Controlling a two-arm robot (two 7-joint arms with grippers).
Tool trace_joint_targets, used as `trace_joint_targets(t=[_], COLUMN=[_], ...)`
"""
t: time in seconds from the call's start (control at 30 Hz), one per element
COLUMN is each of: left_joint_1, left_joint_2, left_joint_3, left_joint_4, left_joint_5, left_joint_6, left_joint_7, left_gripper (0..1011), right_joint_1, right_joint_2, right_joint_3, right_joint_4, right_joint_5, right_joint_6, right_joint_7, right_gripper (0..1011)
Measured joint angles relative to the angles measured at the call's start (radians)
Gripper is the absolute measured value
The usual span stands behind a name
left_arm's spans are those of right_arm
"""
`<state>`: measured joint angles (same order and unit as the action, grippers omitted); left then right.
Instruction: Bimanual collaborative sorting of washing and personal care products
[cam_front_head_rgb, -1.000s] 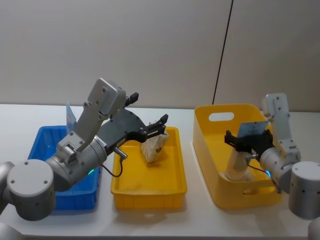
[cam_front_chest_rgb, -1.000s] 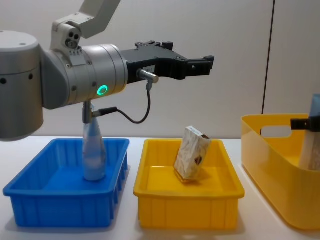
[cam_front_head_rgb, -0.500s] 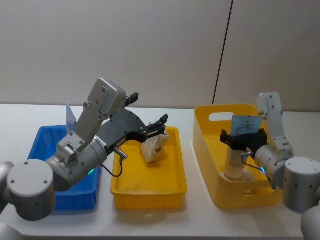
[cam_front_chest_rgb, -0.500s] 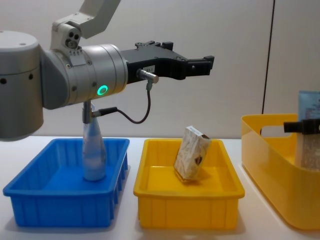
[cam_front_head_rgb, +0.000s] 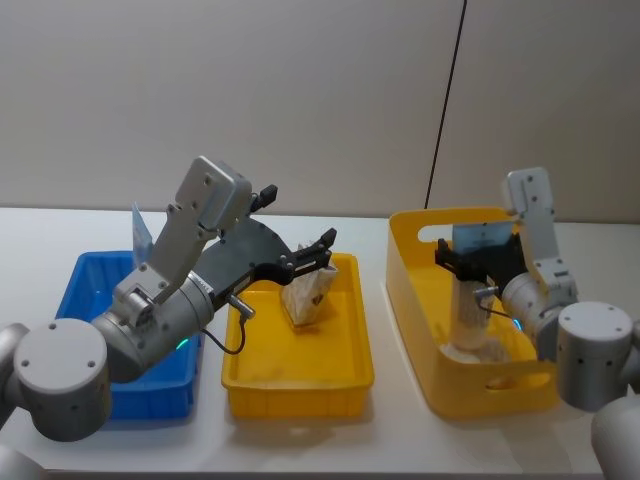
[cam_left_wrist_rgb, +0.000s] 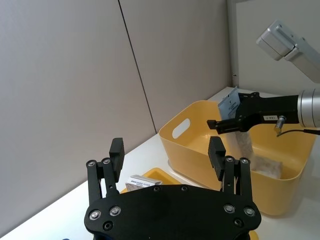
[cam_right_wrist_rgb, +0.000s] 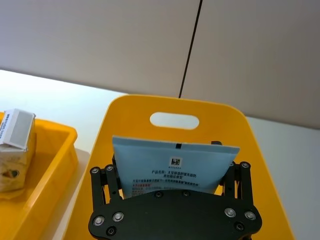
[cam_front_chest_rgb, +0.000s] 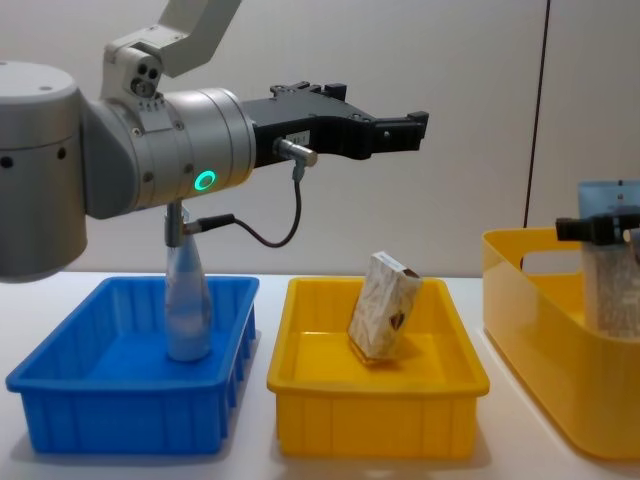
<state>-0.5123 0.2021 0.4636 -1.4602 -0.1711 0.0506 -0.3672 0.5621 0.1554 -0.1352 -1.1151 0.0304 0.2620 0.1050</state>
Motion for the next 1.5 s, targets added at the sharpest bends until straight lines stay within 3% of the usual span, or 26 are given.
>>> trace_joint_targets(t=[0.53, 0.77, 1.0, 1.5], left_joint_1=[0.0, 0.0, 0.0, 0.0], left_joint_2=[0.0, 0.0, 0.0, 0.0], left_joint_3=[0.0, 0.0, 0.0, 0.0], left_joint_4=[0.0, 0.0, 0.0, 0.0], left_joint_5=[0.0, 0.0, 0.0, 0.0], left_joint_6=[0.0, 0.0, 0.0, 0.0], left_joint_7=[0.0, 0.0, 0.0, 0.0], left_gripper=[1001, 1001, 1001, 1001], right_joint_1=[0.037, 0.033, 0.022, 0.009], right_joint_2=[-0.002, 0.001, 0.003, 0.001], right_joint_3=[-0.01, -0.007, 0.003, 0.034], right_joint_4=[0.059, 0.053, 0.038, 0.031], right_joint_5=[-0.051, -0.057, -0.056, -0.036], right_joint_6=[-0.103, -0.113, -0.108, -0.072], right_joint_7=[-0.029, -0.027, -0.014, 0.013], right_gripper=[1004, 997, 902, 597])
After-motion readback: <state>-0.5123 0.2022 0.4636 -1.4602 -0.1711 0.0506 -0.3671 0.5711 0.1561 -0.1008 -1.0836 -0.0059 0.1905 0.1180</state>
